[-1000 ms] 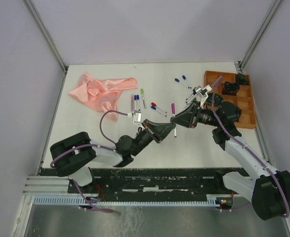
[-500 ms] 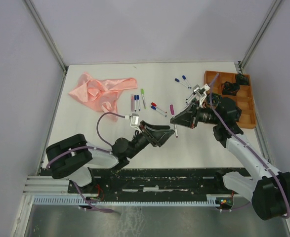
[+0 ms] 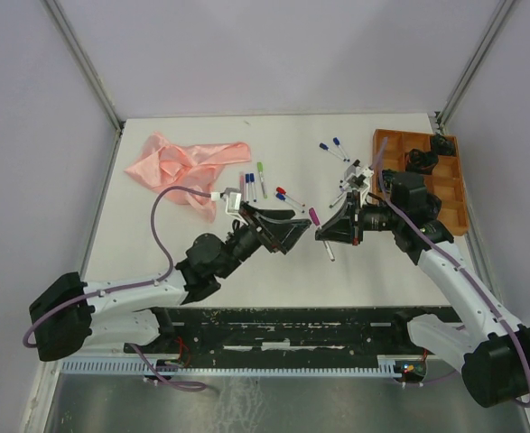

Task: Open the pen caps
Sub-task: Open the pen cap from the pen.

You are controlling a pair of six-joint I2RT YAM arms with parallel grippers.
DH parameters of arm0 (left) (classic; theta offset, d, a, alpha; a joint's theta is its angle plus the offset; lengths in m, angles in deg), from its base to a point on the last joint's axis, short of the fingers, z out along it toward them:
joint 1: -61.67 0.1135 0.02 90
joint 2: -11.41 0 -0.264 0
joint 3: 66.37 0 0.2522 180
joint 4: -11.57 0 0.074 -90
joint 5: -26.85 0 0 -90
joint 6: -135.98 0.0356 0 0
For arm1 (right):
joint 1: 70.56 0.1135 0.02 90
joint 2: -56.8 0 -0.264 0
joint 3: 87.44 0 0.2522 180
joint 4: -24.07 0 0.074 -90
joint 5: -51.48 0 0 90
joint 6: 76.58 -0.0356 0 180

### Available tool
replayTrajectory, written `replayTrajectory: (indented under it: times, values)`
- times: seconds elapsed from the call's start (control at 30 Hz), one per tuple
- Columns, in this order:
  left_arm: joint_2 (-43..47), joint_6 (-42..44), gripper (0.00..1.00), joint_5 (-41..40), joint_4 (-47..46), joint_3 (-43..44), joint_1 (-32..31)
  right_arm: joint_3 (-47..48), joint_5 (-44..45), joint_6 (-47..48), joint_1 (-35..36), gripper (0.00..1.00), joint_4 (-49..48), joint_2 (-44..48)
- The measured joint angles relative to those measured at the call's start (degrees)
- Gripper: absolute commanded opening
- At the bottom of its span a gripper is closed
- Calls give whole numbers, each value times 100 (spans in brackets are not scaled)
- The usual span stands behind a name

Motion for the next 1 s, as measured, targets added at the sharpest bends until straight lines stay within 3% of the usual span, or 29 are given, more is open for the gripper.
replayTrajectory:
  times: [0.23, 0.57, 0.6, 0.7, 0.73, 1.0]
  values:
    - [-297, -168, 74, -262, 1126, 470, 0, 11, 24, 409, 24, 0, 420, 0]
    - [-981, -468, 46, -142, 1349, 955, -2, 11, 122, 573, 39, 0, 566, -2]
    - [-1049, -496, 40, -105, 1349, 1012, -2, 11, 151, 586, 39, 0, 577, -2]
    - [-1172, -562, 8, 28, 1325, 1115, -2, 11, 234, 627, 61, 0, 614, -2]
    - [-1185, -592, 3, 68, 1283, 1130, -7, 11, 275, 638, 61, 0, 629, -2]
    - [-1095, -509, 3, 20, 1388, 1134, 17, 33, 376, 763, 129, 0, 682, -2]
